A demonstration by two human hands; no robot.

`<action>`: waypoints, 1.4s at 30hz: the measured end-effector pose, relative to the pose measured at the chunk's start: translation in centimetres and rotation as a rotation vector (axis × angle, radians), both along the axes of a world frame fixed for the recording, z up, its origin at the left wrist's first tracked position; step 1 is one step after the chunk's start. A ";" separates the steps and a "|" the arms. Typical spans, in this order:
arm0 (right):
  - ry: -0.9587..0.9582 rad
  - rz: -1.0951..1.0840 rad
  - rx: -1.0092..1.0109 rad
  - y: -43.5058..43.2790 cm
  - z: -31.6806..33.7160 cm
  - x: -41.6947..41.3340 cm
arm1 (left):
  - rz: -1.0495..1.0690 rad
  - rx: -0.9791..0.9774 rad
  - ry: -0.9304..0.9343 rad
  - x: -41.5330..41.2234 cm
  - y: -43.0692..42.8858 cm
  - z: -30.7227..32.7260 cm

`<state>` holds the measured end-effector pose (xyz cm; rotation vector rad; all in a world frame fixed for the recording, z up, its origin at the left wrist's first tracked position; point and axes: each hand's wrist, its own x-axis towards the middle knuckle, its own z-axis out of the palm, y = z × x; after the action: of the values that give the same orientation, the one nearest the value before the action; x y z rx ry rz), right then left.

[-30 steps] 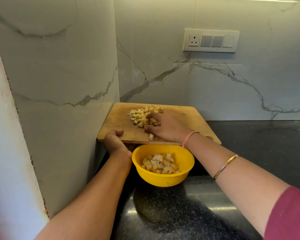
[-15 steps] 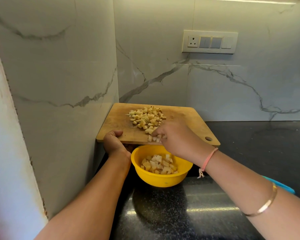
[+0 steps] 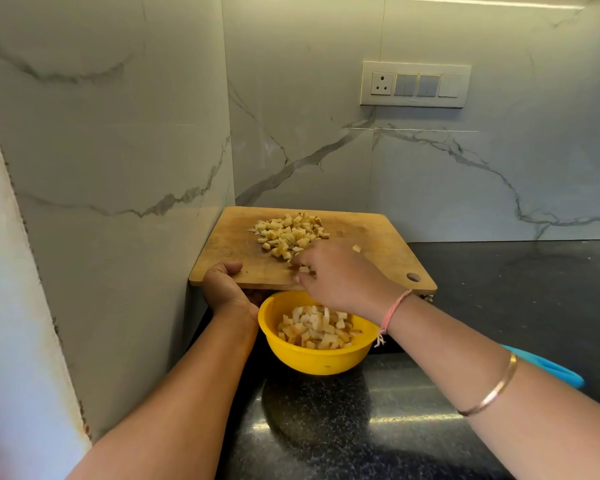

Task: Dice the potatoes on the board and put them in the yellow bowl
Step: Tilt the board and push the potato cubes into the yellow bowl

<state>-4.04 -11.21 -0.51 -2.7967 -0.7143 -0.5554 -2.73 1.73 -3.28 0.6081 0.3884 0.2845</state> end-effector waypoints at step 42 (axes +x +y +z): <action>0.057 0.034 0.167 -1.2 -0.1 -1.7 | 0.031 -0.014 -0.005 0.9 0.3 -0.6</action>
<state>-5.76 -12.38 -0.64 -2.6302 -0.6699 -0.5029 -1.87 2.06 -3.91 0.5873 0.3949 0.3131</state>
